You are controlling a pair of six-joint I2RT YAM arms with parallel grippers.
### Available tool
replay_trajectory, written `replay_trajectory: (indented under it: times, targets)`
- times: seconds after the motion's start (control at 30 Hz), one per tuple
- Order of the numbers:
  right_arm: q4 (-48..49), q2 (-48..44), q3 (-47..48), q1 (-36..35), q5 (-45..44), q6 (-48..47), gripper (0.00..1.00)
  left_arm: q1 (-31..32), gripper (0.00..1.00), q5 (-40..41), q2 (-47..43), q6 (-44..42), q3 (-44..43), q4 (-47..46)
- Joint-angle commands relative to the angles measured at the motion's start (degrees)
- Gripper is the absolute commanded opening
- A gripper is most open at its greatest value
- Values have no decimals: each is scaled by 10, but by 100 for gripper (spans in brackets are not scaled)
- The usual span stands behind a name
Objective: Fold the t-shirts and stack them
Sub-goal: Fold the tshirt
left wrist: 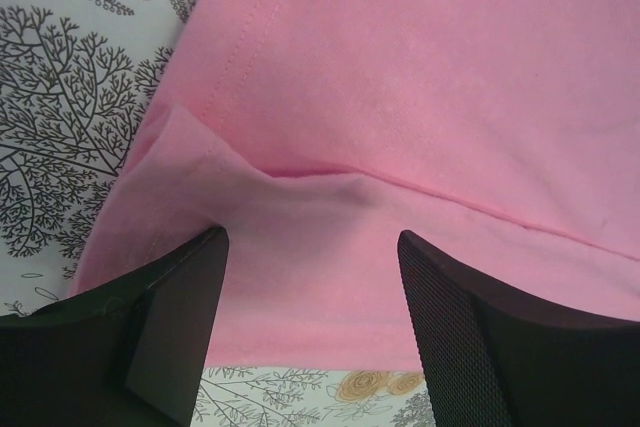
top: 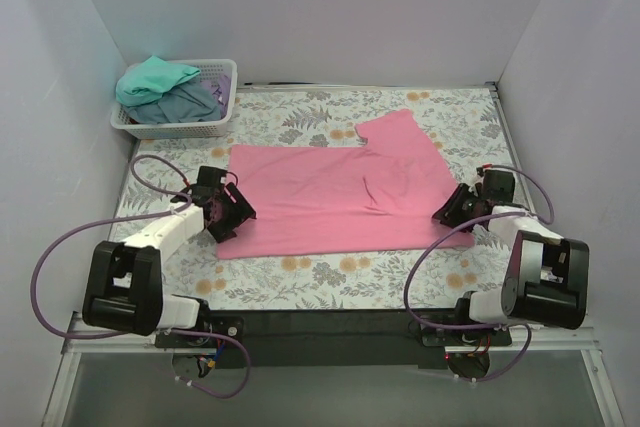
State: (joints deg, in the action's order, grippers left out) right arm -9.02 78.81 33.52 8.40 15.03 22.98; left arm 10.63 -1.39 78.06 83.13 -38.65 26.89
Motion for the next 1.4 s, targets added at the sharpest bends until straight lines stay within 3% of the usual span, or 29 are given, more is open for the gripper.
replay_trajectory:
  times: [0.0,0.2,0.33,0.47,0.63,0.8,1.0,1.27,1.37]
  targets:
    - [-50,5,-49,43,-15,-3,39,-1,68,18,-1,41,48,62]
    - [-122,-67,-80,78,-20,0,43,0,66,-22,-48,87,68,112]
    - [-162,-148,-87,81,-53,16,43,2,65,-44,-133,113,79,133]
    - [-155,-233,-50,68,-49,18,47,2,66,-15,-165,104,53,155]
    - [-146,-213,39,14,-66,-13,48,3,70,42,-165,43,-30,141]
    - [-137,-113,157,-27,-71,-67,40,3,73,87,-63,-31,-108,83]
    - [-136,-14,248,-39,-88,-128,39,2,73,146,61,-99,-210,47]
    - [-110,105,312,-58,-148,-139,39,3,65,163,203,-139,-290,4]
    - [-77,127,313,-59,-164,-143,39,3,54,194,255,-158,-337,-8]
